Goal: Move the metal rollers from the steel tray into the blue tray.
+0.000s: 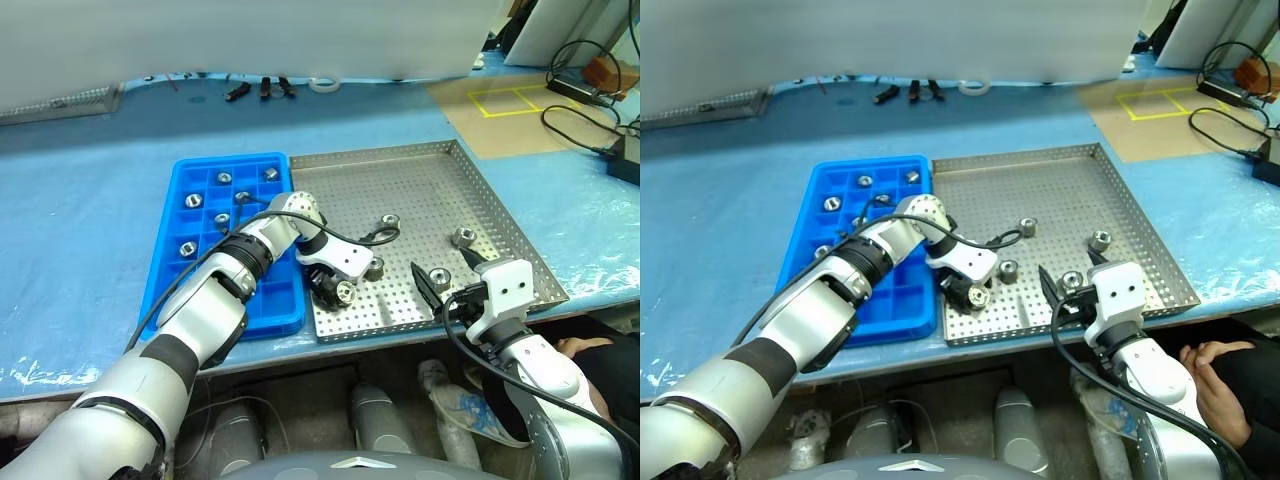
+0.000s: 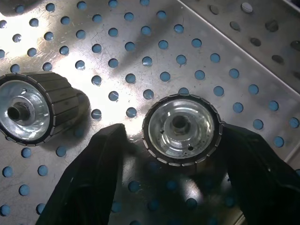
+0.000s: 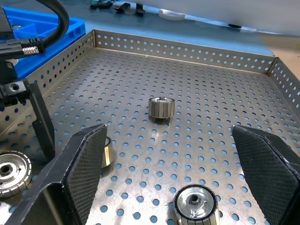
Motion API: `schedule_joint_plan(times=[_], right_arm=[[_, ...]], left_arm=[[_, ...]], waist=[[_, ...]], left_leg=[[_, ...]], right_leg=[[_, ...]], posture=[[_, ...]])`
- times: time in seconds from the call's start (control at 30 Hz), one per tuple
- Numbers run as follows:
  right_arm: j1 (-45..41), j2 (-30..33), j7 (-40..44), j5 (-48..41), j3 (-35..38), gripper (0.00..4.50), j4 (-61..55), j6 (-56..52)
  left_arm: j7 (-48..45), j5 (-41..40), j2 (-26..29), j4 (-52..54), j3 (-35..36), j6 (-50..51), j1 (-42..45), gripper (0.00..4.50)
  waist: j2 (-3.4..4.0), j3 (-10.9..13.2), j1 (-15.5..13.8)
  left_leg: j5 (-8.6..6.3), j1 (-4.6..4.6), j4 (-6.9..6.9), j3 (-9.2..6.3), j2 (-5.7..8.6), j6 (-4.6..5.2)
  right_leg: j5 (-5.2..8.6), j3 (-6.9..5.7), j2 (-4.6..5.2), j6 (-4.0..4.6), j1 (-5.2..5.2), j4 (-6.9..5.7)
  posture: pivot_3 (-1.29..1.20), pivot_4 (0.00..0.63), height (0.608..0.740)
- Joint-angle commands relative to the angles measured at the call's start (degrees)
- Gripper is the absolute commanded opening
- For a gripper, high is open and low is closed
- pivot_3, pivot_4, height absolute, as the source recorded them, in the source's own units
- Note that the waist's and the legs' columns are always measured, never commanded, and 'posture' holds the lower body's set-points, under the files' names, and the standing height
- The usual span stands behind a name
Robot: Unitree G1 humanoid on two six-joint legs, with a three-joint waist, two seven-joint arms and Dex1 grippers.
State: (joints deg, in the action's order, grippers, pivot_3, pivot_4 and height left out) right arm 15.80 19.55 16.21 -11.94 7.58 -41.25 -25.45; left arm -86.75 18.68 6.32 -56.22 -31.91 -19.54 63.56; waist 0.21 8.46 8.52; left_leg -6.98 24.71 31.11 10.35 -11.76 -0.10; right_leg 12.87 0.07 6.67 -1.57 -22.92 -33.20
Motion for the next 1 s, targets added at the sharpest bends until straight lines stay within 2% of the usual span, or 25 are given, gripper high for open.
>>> schedule_joint_plan(times=[0.03, 0.07, 0.1, 0.27, 0.4, 0.57, 0.67, 0.8, 0.87, 1.0], right_arm=[[-0.01, -0.3, -0.13, 0.32, -0.15, 4.5, -0.63, 1.56], [-0.1, -0.3, -0.07, 0.36, -0.15, 4.5, -0.42, 1.69], [-0.29, -0.27, -0.01, 0.45, -0.16, 4.5, -0.15, 1.79], [-1.6, 0.11, 0.52, 0.46, -0.07, 4.5, 1.09, 2.09], [-2.72, 0.5, 1.52, 0.15, -0.28, 4.5, 2.06, 2.36], [-5.55, 1.32, 3.61, -0.94, -0.35, 4.5, 3.04, 2.08], [-8.53, 2.24, 5.84, -2.81, -0.7, 4.5, 3.2, 0.9], [-13.69, 3.97, 10.05, -7.43, -1.58, 4.5, 3.93, -1.75], [-15.16, 4.82, 11.28, -8.34, -1.52, 4.5, 4.82, -2.16], [-21.68, 6.36, 14.89, -8.36, -3.83, 4.5, 11.3, -1.33]], left_arm=[[2.62, 1.86, -0.08, -2.17, -1.17, 0.67, -0.84, 2.18], [3.59, 1.97, -0.33, -2.47, -1.0, 1.3, -0.78, 1.86], [3.79, 1.83, -0.46, -2.56, -0.81, 1.51, -0.79, 1.76], [3.54, 0.53, -0.42, -2.18, 0.49, 2.63, -1.02, 1.76], [6.2, -2.0, -1.33, -1.73, 3.84, 6.3, -0.52, 1.76], [5.29, -8.58, -0.95, 3.34, 9.53, 11.49, -0.41, 1.76], [3.6, -13.17, 0.72, 9.3, 12.96, 17.0, -1.54, 1.76], [2.99, -19.65, 5.51, 22.79, 17.72, 27.54, -6.01, 1.76], [4.42, -21.23, 7.2, 27.95, 18.68, 31.34, -8.13, 1.76], [9.12, -24.5, 14.31, 39.8, 23.76, 39.94, -15.74, 1.76]], waist=[[0.0, 0.0, 0.14], [0.0, 0.0, 0.17], [0.0, 0.0, 0.14], [0.0, 0.0, 0.17], [0.0, 0.0, 0.07], [0.0, 0.02, 0.0], [0.0, 0.02, -0.5], [0.02, 0.06, -1.13], [0.04, 0.07, -2.18], [0.07, 0.1, -4.7]], left_leg=[[0.0, -0.01, 0.0, 0.0, 0.0, 0.0], [0.0, -0.03, 0.01, 0.0, 0.0, 0.0], [0.0, -0.05, 0.01, 0.0, 0.0, 0.0], [-0.04, -0.17, 0.04, -0.01, 0.05, 0.06], [-0.07, -0.11, 0.05, -0.01, 0.16, 0.11], [-0.08, 0.5, 0.13, -0.01, 0.16, 0.18], [-0.01, 0.55, 0.11, 0.0, 0.13, 0.39], [-0.01, 0.43, 0.09, 0.06, 0.07, 0.4], [0.01, 0.37, 0.1, 0.07, 0.02, 0.37], [-0.02, 0.29, 0.15, 0.09, -0.03, 0.12]], right_leg=[[0.0, 0.01, 0.02, 0.0, 0.0, 0.0], [0.0, 0.02, 0.03, -0.01, 0.02, 0.0], [0.01, 0.02, 0.03, -0.01, 0.05, 0.0], [0.16, 0.02, 0.23, -0.27, 0.2, 0.0], [0.02, -0.03, 0.41, -0.04, 0.19, -0.01], [-0.04, -0.09, 0.43, 0.05, -0.39, -0.07], [-0.03, -0.18, 0.42, 0.05, -0.43, -0.08], [-0.03, -0.17, 0.39, 0.06, -0.41, -0.14], [-0.02, -0.19, 0.32, 0.08, -0.41, -0.29], [-0.02, -0.15, 0.29, 0.1, -0.38, -0.4]], posture=[[-0.62, 0.15, 0.74], [-0.61, 0.15, 0.74], [-0.61, 0.15, 0.74], [-0.59, 0.15, 0.74], [-0.57, 0.15, 0.74], [-0.51, 0.15, 0.74], [-0.49, 0.15, 0.74], [-0.4, 0.15, 0.74], [-0.34, 0.15, 0.74], [-0.22, 0.15, 0.74]])
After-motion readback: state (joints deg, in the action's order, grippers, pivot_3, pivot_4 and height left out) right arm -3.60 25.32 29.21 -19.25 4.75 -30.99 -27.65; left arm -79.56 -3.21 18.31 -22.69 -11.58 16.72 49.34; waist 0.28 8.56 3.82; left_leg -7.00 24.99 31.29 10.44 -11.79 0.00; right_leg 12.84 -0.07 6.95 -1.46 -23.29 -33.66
